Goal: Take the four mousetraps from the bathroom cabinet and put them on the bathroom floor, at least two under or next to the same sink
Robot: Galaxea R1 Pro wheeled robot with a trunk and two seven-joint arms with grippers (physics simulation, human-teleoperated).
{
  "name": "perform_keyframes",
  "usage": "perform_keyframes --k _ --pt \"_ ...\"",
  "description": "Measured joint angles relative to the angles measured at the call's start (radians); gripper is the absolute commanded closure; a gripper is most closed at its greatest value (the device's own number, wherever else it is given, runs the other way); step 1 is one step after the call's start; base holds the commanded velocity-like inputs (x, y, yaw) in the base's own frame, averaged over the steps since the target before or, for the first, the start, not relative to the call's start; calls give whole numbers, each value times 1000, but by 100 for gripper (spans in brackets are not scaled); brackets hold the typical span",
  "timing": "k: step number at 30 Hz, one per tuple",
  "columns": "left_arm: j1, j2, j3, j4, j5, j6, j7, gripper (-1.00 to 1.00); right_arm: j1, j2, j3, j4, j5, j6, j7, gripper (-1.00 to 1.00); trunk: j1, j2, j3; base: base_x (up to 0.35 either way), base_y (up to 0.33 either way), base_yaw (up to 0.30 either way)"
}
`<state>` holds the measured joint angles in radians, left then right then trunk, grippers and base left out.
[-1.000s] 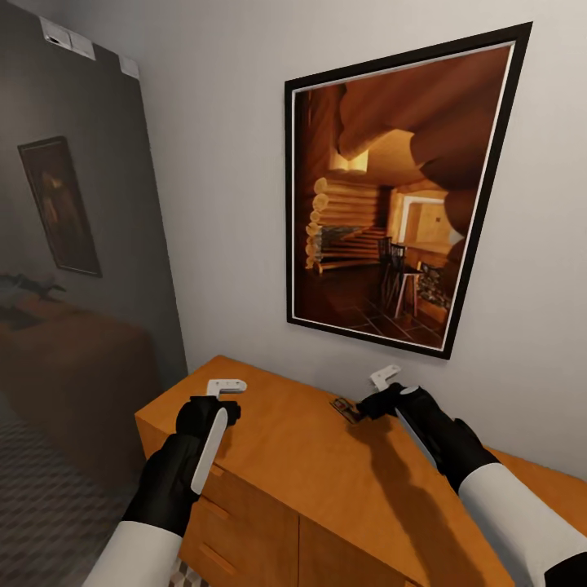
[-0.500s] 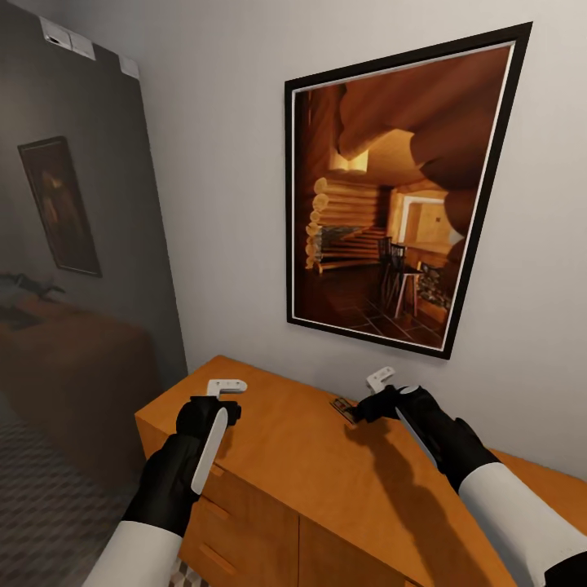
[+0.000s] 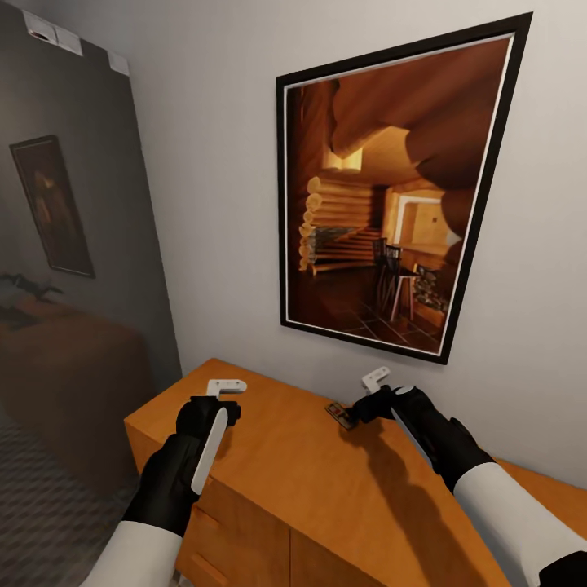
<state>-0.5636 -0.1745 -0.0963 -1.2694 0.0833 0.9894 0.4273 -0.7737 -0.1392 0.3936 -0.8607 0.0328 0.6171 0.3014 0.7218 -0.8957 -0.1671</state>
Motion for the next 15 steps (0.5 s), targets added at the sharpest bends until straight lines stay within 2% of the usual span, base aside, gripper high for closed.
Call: perform_keyframes --k 15 --pt "0 0 0 0 0 0 1 100 0 2 0 -1 -1 0 2 -100 0 0 0 4 -4 0"
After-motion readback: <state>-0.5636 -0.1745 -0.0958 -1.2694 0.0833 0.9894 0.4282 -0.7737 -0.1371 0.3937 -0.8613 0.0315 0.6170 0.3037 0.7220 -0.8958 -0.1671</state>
